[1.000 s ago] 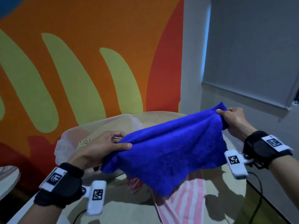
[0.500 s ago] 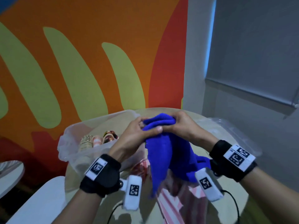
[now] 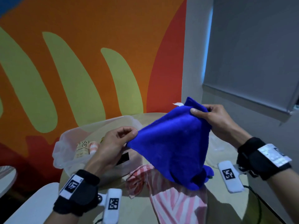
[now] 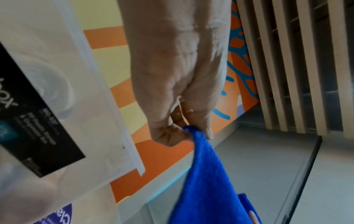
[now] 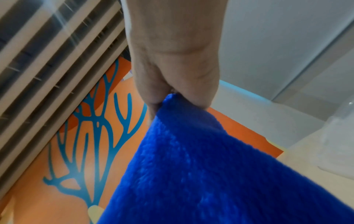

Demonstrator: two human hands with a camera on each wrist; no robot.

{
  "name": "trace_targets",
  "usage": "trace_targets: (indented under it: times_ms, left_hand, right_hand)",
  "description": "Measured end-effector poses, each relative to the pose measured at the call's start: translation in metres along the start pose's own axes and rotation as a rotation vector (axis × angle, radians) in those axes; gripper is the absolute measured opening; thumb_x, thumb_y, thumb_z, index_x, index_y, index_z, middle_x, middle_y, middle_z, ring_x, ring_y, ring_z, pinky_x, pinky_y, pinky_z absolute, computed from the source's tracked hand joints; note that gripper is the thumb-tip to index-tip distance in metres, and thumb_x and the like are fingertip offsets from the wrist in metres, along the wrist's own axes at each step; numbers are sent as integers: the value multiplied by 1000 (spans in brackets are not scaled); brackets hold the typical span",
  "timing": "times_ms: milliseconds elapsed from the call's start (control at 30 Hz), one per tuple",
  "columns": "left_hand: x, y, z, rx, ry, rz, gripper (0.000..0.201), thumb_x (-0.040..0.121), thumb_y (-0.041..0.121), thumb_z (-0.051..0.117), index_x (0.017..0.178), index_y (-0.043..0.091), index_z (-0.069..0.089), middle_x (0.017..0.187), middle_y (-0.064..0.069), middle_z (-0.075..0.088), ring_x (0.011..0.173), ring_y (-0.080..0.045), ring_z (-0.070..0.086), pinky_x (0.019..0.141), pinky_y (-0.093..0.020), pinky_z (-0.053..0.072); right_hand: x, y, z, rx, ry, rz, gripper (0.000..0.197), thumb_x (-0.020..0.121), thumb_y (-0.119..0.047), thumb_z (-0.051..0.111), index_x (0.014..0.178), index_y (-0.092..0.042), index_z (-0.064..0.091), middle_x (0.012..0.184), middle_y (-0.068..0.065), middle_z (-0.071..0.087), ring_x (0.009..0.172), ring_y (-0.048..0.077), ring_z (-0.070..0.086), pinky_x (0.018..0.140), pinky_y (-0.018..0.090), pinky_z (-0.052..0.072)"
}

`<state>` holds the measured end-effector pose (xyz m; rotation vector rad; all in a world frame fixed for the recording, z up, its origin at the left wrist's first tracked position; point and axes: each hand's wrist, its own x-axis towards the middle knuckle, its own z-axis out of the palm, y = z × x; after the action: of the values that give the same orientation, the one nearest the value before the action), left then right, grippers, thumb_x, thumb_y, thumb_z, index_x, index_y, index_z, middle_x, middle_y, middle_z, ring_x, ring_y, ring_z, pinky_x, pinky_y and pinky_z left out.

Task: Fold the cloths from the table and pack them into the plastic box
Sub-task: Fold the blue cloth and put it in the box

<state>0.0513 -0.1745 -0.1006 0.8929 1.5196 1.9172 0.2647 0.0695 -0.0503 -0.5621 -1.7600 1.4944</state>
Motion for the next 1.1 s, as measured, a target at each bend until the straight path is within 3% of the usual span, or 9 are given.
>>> trace_targets:
  times_ms: [133, 200, 300, 467, 700, 800, 900, 1000, 1100]
  left_hand:
    - [-3, 14, -18, -84, -30, 57, 34, 79, 5, 71, 113, 3, 71, 101, -8, 75, 86, -15, 69, 77, -23, 59]
    - [-3, 19, -17, -136, -13, 100, 34, 81, -3, 68, 114, 2, 70, 100, -6, 76, 83, -11, 70, 71, -18, 56]
    - [5, 22, 4, -1, 6, 189, 32, 89, -13, 65, 113, 5, 72, 108, -6, 78, 99, -13, 72, 85, -21, 57]
    - [27, 15, 61, 386, -35, 407, 25, 84, -8, 76, 105, 6, 79, 102, -2, 79, 95, -11, 74, 81, -21, 56]
    - [33, 27, 45, 221, 25, 399, 10, 85, 0, 78, 92, 7, 80, 94, -2, 79, 87, -11, 72, 82, -22, 55]
    - [22, 29, 68, 172, -66, 417, 13, 83, -13, 73, 95, -8, 75, 105, -16, 76, 93, -13, 72, 86, -25, 57]
    - [17, 35, 89, 176, -206, 472, 23, 83, -22, 68, 104, -15, 70, 116, -28, 69, 101, -22, 72, 94, -35, 59]
    - [24, 41, 77, 394, -223, 477, 26, 85, -17, 69, 106, -2, 75, 115, -13, 72, 104, -15, 72, 96, -30, 57]
    - [38, 30, 46, 614, -38, 389, 17, 84, -4, 78, 94, 9, 80, 97, 6, 73, 83, 8, 70, 88, -26, 58]
  right_hand:
    - [-19, -17, 0, 156, -203, -57, 29, 84, -12, 75, 109, 3, 72, 104, 21, 73, 92, 28, 69, 77, 29, 60]
    - [-29, -26, -2, 232, -371, -79, 24, 79, -6, 72, 102, 3, 73, 98, 18, 73, 89, 26, 70, 78, 29, 59]
    - [-28, -27, 7, 189, -509, -49, 13, 79, -9, 70, 88, -6, 79, 85, 11, 73, 76, 17, 69, 70, 24, 56]
    - [-16, -17, 41, -117, -533, -58, 18, 93, -10, 68, 102, 6, 68, 101, 24, 71, 90, 28, 64, 86, 44, 46]
    - [-48, -66, -4, -71, -927, -109, 16, 88, -2, 66, 99, 3, 77, 95, 16, 76, 87, 17, 71, 82, 26, 54]
    - [-35, -58, 14, -230, -688, -155, 17, 88, -13, 70, 98, -2, 78, 99, 22, 76, 91, 20, 69, 87, 34, 53]
    - [-30, -49, 30, -186, -504, -176, 13, 84, -11, 74, 92, -1, 77, 90, 15, 77, 83, 18, 70, 79, 28, 56]
    - [-26, -45, 18, -151, -385, -166, 17, 88, -10, 72, 96, 5, 72, 89, 17, 76, 79, 20, 69, 72, 27, 55]
    - [-7, -24, -7, -215, -7, -115, 11, 92, -11, 73, 88, 0, 72, 79, 10, 76, 74, 20, 66, 60, 24, 51]
